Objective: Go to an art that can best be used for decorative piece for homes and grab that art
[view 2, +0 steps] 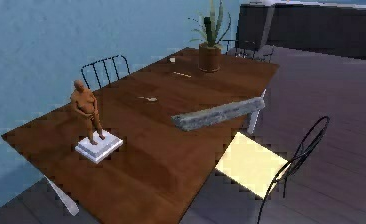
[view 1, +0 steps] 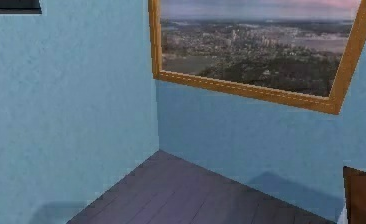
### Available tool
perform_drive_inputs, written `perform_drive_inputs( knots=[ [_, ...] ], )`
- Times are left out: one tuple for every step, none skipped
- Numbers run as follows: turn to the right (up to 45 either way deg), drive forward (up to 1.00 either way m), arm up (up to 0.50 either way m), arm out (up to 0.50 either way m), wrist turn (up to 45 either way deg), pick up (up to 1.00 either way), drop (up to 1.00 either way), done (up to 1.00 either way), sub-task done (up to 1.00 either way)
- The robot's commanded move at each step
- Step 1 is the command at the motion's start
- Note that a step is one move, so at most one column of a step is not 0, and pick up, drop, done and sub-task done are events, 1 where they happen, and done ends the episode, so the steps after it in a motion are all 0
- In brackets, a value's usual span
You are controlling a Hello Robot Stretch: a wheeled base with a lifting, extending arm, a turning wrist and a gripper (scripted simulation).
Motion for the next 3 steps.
perform_drive_inputs(
  knots=[
    [24.0, 0.0, 0.0, 0.0, 0.0, 0.0, 0.0, 0.0, 0.0],
    [0.0, 0.05, 0.0, 0.0, 0.0, 0.0, 0.0, 0.0, 0.0],
    [-9.0, 0.0, 0.0, 0.0, 0.0, 0.0, 0.0, 0.0, 0.0]
  ],
)
